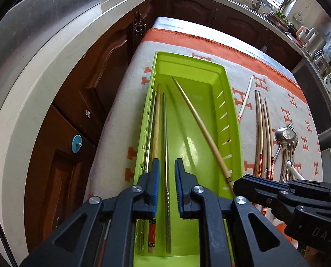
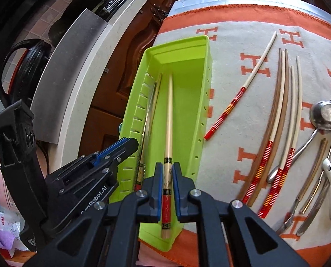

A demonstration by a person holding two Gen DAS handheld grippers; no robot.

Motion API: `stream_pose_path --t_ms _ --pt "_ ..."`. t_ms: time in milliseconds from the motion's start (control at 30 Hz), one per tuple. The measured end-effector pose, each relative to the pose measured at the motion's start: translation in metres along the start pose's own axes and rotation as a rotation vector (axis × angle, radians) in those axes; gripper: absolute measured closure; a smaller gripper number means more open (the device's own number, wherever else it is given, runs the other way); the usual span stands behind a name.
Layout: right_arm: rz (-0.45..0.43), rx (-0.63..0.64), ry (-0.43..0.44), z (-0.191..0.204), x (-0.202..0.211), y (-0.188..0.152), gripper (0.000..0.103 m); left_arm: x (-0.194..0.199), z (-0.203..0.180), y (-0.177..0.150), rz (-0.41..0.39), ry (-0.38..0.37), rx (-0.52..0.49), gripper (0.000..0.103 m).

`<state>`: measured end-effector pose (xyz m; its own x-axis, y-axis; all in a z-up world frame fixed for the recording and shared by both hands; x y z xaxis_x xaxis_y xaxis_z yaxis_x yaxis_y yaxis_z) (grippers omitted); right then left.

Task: Organize utensils
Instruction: 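Carry both chopsticks into the green tray and open both tools, then lift both tools out of the tray back toward the pile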

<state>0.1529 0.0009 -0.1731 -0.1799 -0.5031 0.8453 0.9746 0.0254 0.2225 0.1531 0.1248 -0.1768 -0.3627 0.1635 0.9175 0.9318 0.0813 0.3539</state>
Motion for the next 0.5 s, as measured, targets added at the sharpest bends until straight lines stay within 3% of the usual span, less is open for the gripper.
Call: stream_pose_path --t_ms 233,367,500 --pt "-0.014 0.061 -0.046 0.004 0.004 -0.002 0.093 0.006 -0.002 0.0 -0.023 -0.012 0.005 0.064" --pt "-0.059 0.111 -0.091 0.004 0.017 -0.002 0.093 0.013 -0.008 0.001 -0.04 -0.015 0.001 0.044" --pt "-0.086 0.132 -0.113 -0.001 0.028 -0.003 0.092 0.021 -0.015 0.002 -0.064 -0.022 -0.014 0.041"
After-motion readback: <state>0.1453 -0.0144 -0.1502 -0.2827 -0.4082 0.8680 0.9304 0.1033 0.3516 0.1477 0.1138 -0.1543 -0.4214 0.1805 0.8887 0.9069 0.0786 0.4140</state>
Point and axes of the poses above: each gripper's, at about its wrist camera, not at the fingertips, and x roughly against the way its jaws point, z to its left, y to its top, the point moved 7 cm from there along -x, roughly the way its jaws point, and after that the axes turned 5 degrees about x, right-handed, at the moved point
